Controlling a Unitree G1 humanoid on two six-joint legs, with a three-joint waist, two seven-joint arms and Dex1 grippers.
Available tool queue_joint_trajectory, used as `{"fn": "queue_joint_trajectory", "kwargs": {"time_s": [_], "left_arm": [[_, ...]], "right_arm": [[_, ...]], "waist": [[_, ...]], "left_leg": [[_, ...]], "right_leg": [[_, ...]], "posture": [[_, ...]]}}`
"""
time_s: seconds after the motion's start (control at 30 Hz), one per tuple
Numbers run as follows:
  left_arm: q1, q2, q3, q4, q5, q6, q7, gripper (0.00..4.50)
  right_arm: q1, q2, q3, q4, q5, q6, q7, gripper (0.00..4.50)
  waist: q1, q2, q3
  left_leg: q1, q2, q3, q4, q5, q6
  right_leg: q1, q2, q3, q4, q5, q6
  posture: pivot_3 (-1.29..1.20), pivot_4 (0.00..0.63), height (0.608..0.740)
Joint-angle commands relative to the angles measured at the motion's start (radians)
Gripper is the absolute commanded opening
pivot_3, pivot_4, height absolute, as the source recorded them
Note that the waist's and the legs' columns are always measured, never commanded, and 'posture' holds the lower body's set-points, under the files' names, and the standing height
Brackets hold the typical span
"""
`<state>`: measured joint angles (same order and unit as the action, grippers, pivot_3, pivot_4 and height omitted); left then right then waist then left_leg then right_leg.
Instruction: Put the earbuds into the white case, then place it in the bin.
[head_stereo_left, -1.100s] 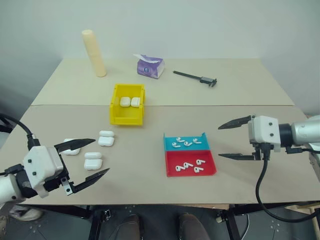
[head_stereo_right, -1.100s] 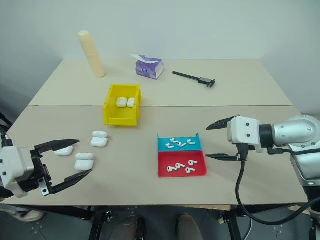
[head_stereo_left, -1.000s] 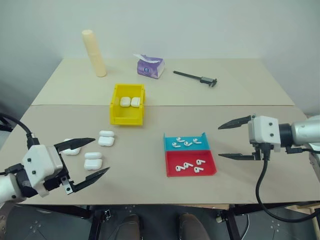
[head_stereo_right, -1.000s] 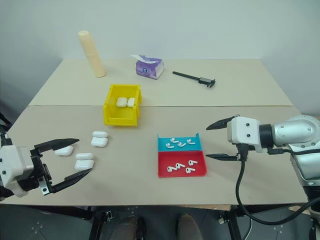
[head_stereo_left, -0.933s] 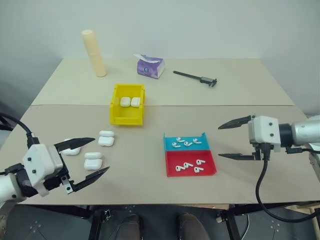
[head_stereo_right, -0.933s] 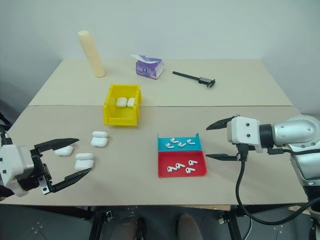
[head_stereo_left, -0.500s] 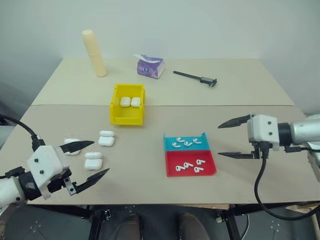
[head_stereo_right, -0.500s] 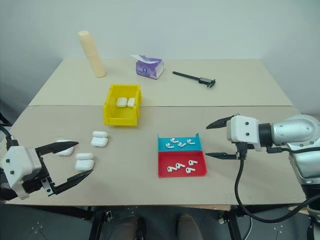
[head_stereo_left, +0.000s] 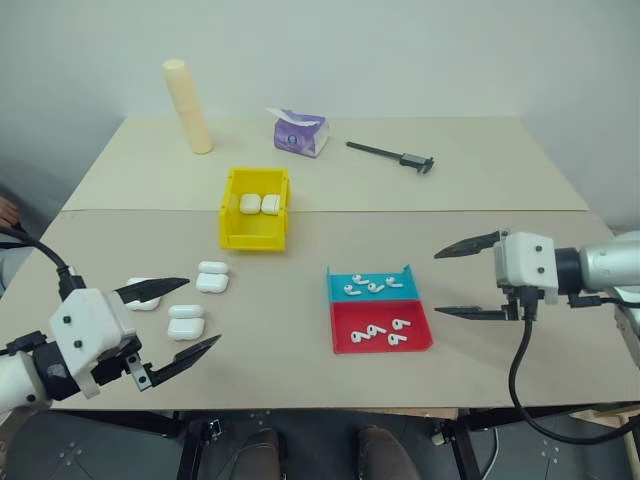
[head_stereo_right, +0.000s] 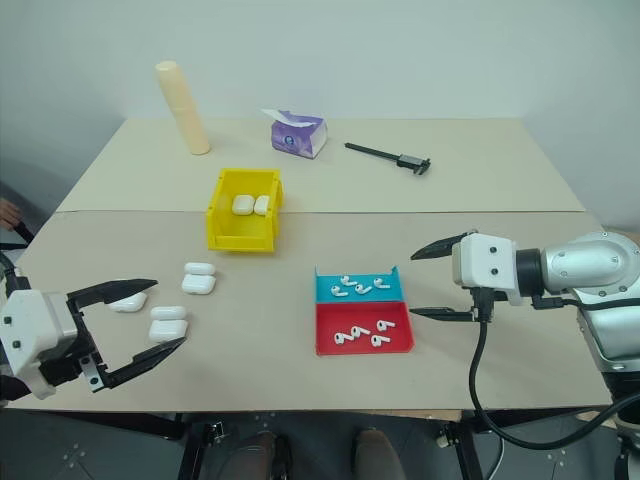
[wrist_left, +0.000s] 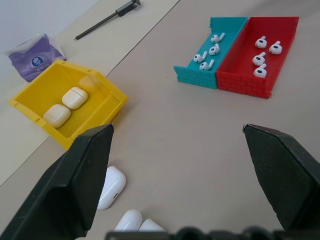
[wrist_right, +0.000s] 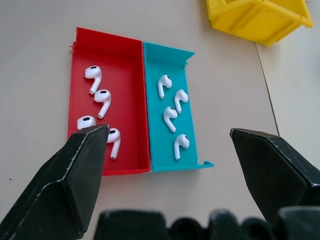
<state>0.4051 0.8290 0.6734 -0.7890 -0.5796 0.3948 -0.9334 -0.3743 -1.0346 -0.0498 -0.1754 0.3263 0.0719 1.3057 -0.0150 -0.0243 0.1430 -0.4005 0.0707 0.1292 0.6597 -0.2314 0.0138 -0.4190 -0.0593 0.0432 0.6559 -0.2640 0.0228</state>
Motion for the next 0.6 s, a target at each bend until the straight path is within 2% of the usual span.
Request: {"fn": "queue_joint_trajectory", "kwargs": {"time_s": [0.03, 0.33, 0.6], "left_arm": [[0.007, -0.005, 0.017, -0.022, 0.005, -0.011, 0.007, 4.50], [0.046, 0.016, 0.057, -0.042, 0.037, 0.064, 0.051, 4.50], [0.003, 0.158, 0.181, -0.046, 0.043, 0.415, 0.160, 4.50]], "right_arm": [[-0.023, -0.001, -0.008, -0.001, -0.003, -0.021, 0.006, 4.48], [-0.032, 0.002, -0.003, 0.012, -0.009, -0.026, 0.019, 4.48], [-0.037, 0.013, 0.002, 0.027, -0.024, -0.032, 0.015, 4.48]], "waist": [[0.000, 0.000, 0.000], [0.000, 0.000, 0.000], [0.001, 0.000, 0.000]], "left_leg": [[0.000, 0.000, 0.000, 0.000, 0.000, 0.000], [0.000, 0.000, 0.000, 0.000, 0.000, 0.000], [0.000, 0.000, -0.003, 0.000, 0.000, 0.000]], "right_leg": [[0.000, 0.000, 0.000, 0.000, 0.000, 0.000], [0.000, 0.000, 0.000, 0.000, 0.000, 0.000], [0.000, 0.000, 0.000, 0.000, 0.000, 0.000]], "posture": [[0.00, 0.150, 0.740], [0.00, 0.150, 0.740], [0.00, 0.150, 0.740]]}}
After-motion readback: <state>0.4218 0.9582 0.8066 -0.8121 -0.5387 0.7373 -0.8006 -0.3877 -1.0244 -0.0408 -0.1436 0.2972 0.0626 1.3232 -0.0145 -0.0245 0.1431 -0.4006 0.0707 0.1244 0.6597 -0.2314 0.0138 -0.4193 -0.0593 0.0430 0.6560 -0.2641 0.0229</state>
